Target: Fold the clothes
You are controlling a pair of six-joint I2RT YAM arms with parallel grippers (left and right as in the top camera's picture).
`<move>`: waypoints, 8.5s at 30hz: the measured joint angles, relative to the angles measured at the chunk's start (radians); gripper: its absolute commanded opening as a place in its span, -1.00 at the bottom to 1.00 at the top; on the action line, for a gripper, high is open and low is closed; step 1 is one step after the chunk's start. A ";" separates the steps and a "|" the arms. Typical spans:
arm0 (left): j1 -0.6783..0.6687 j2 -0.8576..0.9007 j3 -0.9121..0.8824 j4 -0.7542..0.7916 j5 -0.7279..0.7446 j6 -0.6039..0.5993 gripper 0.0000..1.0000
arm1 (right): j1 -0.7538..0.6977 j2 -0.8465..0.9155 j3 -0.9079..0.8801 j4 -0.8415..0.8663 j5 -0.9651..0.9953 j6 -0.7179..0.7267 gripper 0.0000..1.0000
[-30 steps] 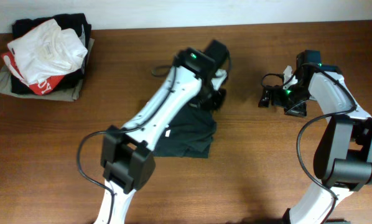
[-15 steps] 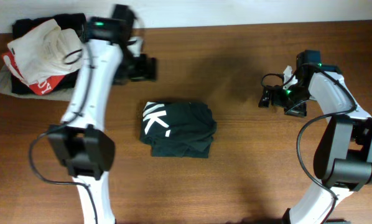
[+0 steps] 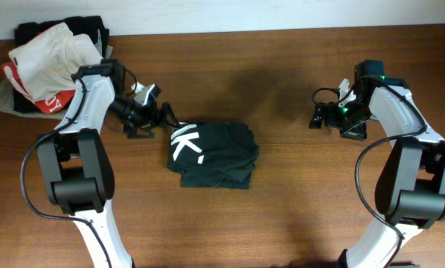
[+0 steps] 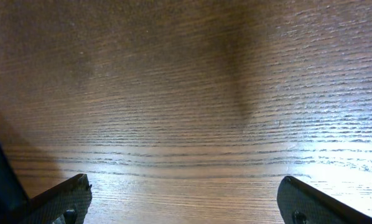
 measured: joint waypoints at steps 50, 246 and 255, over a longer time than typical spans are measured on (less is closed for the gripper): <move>-0.026 -0.018 0.120 0.465 -0.295 -0.129 -0.98 | 0.000 0.000 -0.001 0.001 0.000 0.000 0.97; 0.395 -0.142 0.545 0.421 0.333 -0.189 0.98 | 0.166 -1.715 -1.233 0.727 -0.291 -0.048 0.97; 0.395 -0.142 0.545 0.421 0.333 -0.189 0.98 | 0.266 -1.858 -1.246 0.734 -0.151 -0.049 0.97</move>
